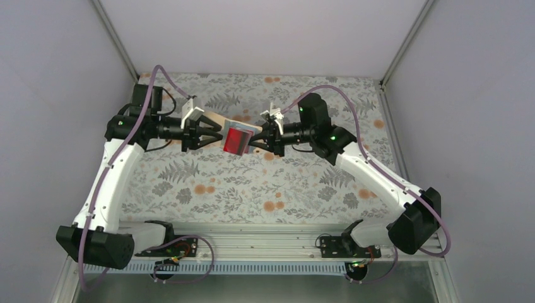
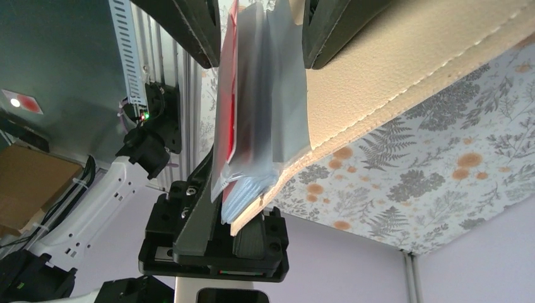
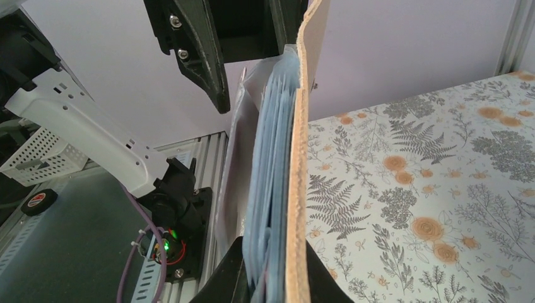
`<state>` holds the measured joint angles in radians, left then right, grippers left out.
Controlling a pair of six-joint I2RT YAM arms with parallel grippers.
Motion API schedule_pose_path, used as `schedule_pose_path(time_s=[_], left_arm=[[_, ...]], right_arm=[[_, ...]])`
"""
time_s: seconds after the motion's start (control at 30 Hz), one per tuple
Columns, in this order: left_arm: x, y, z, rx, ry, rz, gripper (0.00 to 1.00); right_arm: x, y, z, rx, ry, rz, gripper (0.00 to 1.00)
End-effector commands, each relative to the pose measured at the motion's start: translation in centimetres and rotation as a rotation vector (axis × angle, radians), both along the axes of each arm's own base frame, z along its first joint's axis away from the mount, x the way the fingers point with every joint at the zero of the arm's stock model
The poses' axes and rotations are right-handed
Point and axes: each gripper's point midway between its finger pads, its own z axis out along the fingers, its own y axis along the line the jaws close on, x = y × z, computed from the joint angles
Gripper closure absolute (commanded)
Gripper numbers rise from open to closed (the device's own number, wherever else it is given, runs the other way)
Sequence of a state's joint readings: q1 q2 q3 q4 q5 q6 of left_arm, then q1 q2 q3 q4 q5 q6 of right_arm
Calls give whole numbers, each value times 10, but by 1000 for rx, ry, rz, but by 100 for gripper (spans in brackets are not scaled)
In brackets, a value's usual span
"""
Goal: Take the credit cards out of the card holder
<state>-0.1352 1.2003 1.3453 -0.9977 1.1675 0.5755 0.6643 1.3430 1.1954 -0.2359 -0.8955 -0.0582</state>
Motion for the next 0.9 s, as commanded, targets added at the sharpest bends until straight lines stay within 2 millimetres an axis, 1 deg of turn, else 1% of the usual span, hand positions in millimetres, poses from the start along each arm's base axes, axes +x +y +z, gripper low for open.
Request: schedule_pose_path(time_s=[0.0, 0.1, 0.17, 0.3, 0.4, 0.47, 0.53, 0.6, 0.7, 0.87], left_arm=[[-1, 1, 6, 13, -55, 10, 64], [-3, -6, 6, 2, -36, -10, 63], [-5, -11, 6, 16, -43, -9, 66], [1, -12, -1, 41, -49, 28, 71], [6, -15, -3, 48, -41, 35, 71], [7, -17, -3, 51, -46, 33, 74], [2, -19, -1, 42, -47, 7, 76], [-8, -23, 3, 22, -45, -38, 81], [-18, -24, 10, -6, -41, -79, 97], [-27, -23, 23, -27, -45, -106, 97]], right_arm=[[-12, 0, 21, 44, -60, 74, 96], [-9, 2, 24, 39, -66, 73, 96], [-9, 2, 26, 41, -72, 74, 96], [-12, 1, 28, 47, -81, 85, 96], [-12, 1, 29, 49, -83, 85, 96], [-14, 1, 28, 51, -81, 93, 96], [-14, 1, 29, 52, -82, 94, 96], [-13, 1, 29, 52, -82, 90, 96], [-13, 0, 30, 48, -89, 83, 96], [-12, -2, 30, 44, -103, 70, 96]])
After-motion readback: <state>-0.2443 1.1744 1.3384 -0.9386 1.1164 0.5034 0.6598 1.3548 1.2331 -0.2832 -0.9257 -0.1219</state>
